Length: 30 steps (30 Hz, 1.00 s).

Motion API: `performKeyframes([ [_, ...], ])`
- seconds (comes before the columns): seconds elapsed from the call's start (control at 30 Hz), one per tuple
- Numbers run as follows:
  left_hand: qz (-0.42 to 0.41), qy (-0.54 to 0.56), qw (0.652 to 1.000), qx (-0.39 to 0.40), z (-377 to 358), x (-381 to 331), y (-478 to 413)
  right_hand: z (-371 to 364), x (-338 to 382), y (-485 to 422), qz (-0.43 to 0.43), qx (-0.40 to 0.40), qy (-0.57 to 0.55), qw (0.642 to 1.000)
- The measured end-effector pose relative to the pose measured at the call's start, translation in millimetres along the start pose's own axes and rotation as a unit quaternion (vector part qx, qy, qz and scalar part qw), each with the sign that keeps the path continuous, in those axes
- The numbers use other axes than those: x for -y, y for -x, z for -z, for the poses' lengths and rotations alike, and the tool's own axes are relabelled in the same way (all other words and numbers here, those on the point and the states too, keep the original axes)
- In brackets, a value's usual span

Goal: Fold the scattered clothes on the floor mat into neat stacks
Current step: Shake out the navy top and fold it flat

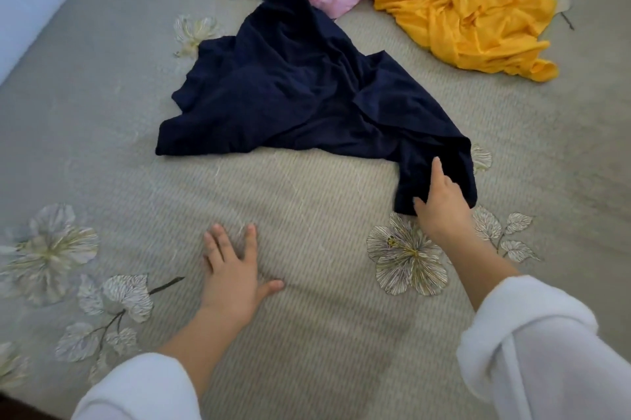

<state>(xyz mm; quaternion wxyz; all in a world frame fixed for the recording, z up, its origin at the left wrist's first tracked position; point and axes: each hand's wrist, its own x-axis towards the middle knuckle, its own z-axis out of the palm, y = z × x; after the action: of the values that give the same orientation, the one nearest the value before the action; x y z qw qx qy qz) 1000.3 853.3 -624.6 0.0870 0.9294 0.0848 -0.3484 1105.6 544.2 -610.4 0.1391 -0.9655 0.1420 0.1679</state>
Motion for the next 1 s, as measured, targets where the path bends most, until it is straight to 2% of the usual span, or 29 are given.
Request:
performKeyframes([
  [0.07,-0.001,-0.024,1.000,0.000,3,-2,-1,-7,14,5,-0.019,0.020,0.006,1.000],
  [0.17,-0.008,-0.044,0.999,0.022,9,-3,-1,-19,41,34,-0.041,0.097,-0.004,0.994],
  [0.23,-0.019,-0.063,0.997,0.045,16,-2,-2,-26,59,64,-0.037,0.120,-0.051,0.991],
  [0.3,-0.042,-0.086,0.993,0.070,32,3,-7,-31,73,99,-0.037,0.137,-0.144,0.979],
  [0.4,-0.090,-0.024,0.990,0.105,59,21,-11,-36,81,152,-0.024,0.208,-0.199,0.958],
  [0.43,-0.096,0.014,0.991,0.094,64,28,-10,-37,80,168,-0.021,0.241,-0.197,0.950],
  [0.5,-0.081,0.056,0.995,0.009,72,42,-5,-37,68,195,-0.024,0.309,-0.158,0.938],
  [0.57,-0.076,0.043,0.992,-0.096,76,50,-3,-34,49,212,-0.042,0.372,-0.043,0.926],
  [0.63,-0.094,0.031,0.985,-0.143,81,54,-6,-28,27,226,-0.083,0.403,0.097,0.906],
  [0.77,-0.133,-0.024,0.975,-0.178,91,49,-30,-21,-16,245,-0.172,0.347,0.240,0.890],
  [0.83,-0.154,-0.072,0.971,-0.167,95,42,-46,-24,-25,248,-0.172,0.281,0.273,0.904],
  [0.9,-0.182,-0.136,0.963,-0.146,100,34,-63,-31,-22,247,-0.160,0.197,0.236,0.938],
  [1.0,-0.230,-0.196,0.944,-0.135,100,23,-79,-39,1,241,-0.163,0.097,0.119,0.974],
])
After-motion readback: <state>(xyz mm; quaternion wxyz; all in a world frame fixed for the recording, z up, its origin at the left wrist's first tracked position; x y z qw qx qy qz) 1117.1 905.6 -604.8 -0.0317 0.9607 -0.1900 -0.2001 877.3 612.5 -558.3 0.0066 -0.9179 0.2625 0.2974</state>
